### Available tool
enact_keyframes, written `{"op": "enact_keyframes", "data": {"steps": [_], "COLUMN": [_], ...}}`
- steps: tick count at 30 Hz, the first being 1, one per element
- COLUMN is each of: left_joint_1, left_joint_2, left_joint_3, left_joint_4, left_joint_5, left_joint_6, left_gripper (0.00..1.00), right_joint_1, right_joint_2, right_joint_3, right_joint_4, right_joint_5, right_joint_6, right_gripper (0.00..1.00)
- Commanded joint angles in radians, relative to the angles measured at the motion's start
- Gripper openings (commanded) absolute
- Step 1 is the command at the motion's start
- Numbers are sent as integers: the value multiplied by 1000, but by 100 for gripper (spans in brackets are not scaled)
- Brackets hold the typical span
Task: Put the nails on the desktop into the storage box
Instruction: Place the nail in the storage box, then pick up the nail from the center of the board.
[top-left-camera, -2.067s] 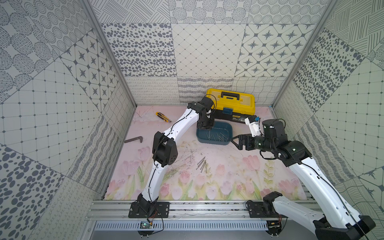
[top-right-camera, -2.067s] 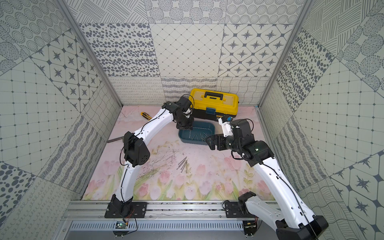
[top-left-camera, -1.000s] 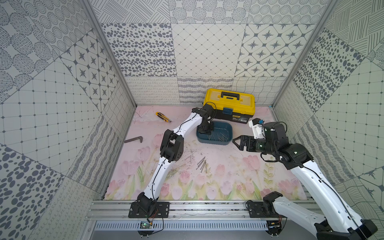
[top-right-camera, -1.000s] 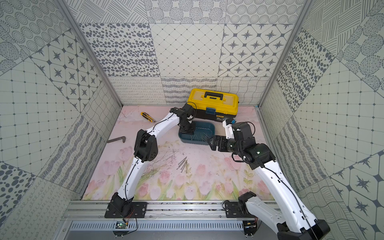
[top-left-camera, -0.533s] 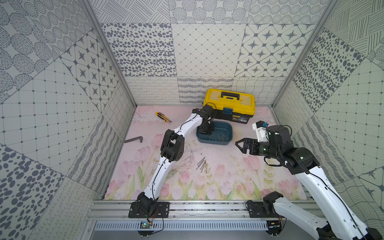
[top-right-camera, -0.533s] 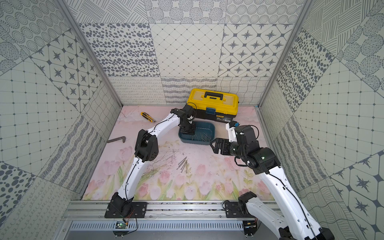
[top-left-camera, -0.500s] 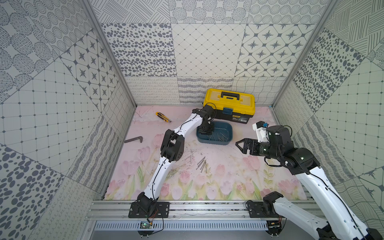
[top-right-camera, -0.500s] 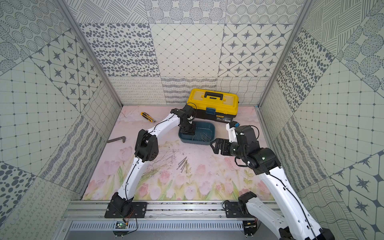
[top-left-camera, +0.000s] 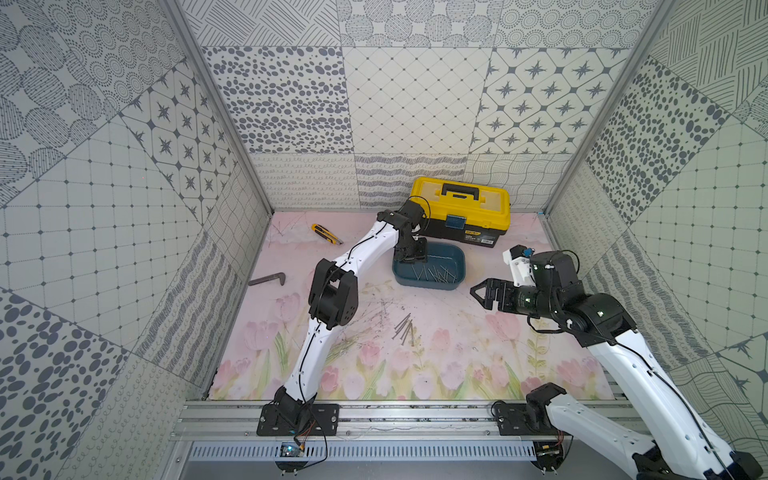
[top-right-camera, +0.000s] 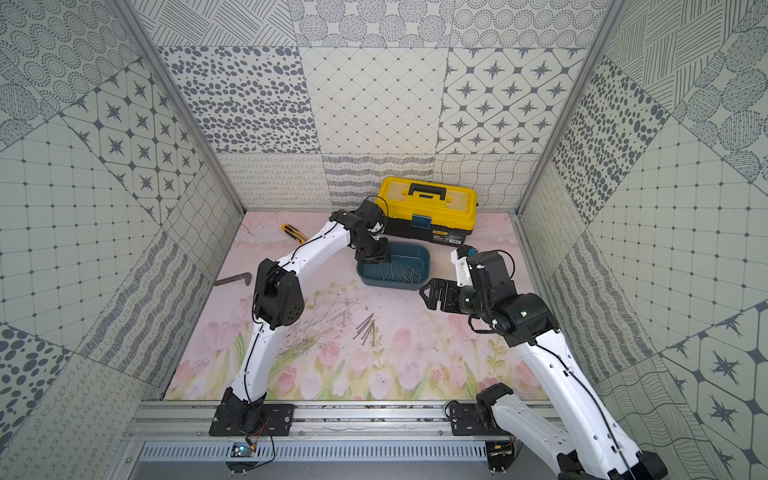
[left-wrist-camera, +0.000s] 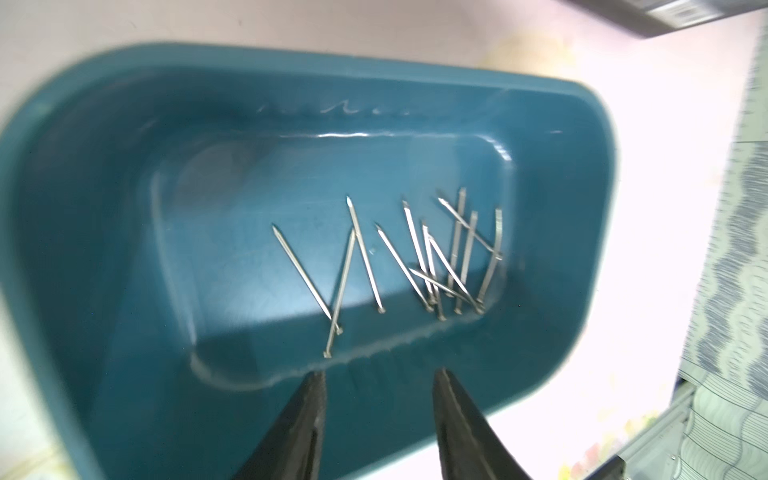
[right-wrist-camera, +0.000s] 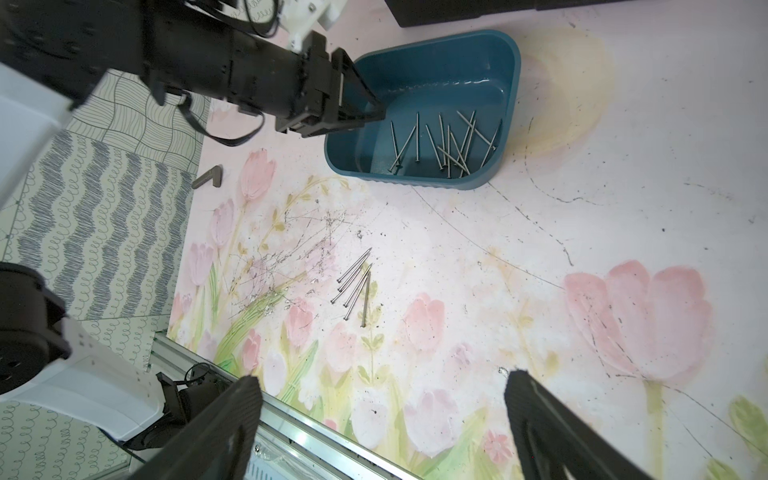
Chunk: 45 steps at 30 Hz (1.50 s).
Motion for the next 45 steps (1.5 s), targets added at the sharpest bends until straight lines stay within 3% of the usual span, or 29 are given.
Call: {"op": "enact_keyframes", "data": {"steps": [1,5,10,19,22,31,45], "left_joint_1": [4,5,7,9,9,10,8], "left_joint_2": [-152,-321,-560,-1043,-1180,-1479,-1529], "left_joint_3": [-84,-274,-604,-1138,-1243,-1439,-1558], "left_joint_4": [-4,1,67,203,216,252,221], "left_joint_5": [-12,-38,-59,-3,-10,-23,40], "left_joint_6": [35,49,-5,-243,-317,-434,-453], "left_gripper": [50,55,65,75,76,84,90], "right_joint_1": [8,40,150,332,371,463,559], "right_joint_2": [43,116,249,505,563,632,789], "right_joint_3": [15,18,48,94,86,-4,17], "right_joint_4": [27,44,40,53,77,172,239], "right_joint_5": [-17,-25,65,190,222,278,259], "right_joint_6": [-13,-29,-35,-18,-8,83,111], "right_gripper": [97,97,93,82,78,61,53]}}
